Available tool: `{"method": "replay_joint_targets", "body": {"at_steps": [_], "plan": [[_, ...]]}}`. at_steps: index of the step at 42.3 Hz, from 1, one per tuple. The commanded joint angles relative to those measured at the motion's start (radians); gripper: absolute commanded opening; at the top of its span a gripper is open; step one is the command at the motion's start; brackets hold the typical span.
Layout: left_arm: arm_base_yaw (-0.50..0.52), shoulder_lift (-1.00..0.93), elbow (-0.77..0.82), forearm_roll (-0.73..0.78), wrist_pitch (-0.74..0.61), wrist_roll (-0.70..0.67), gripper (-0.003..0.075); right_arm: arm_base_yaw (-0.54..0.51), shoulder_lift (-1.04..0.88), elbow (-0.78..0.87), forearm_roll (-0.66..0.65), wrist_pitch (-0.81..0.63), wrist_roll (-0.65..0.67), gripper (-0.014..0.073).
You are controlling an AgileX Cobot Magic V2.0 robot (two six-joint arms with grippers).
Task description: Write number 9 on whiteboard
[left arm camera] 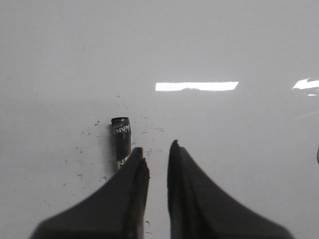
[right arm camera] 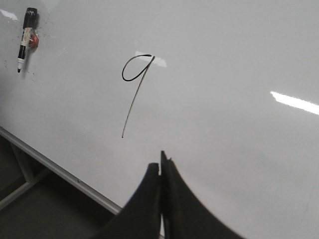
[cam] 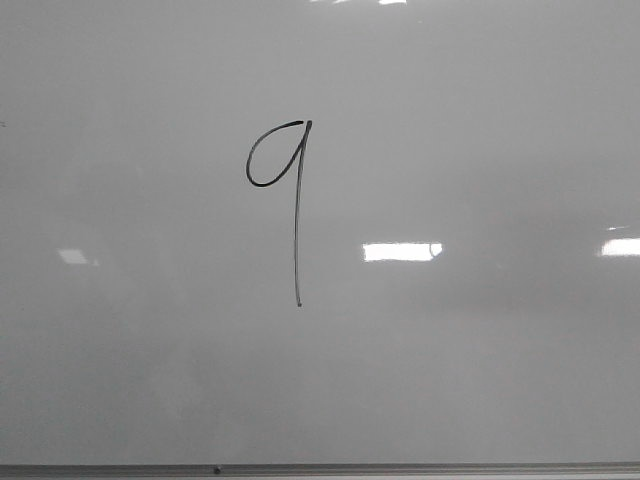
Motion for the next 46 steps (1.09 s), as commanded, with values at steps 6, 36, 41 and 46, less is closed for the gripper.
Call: {"method": "replay_joint_targets", "body": {"at_steps": [6, 36, 41, 46], "plan": [[-0.006, -0.115, -0.006, -0.006, -0.041, -0.003, -0.0019, -0.006, 0.005, -0.026, 0.024, -0.062, 0.001, -0.0071], [-0.006, -0.132, 0.031, 0.064, -0.08, -0.028, -0.0019, -0.006, 0.005, -0.026, 0.024, -0.062, 0.001, -0.0071], [-0.006, -0.209, 0.095, 0.286, -0.117, -0.237, -0.0019, -0.006, 0.005, -0.026, 0.024, -0.061, 0.001, -0.0071], [0.002, -0.33, 0.188, 0.48, -0.123, -0.436, -0.0019, -0.006, 0.005, -0.026, 0.024, -0.062, 0.001, -0.0071]]}}
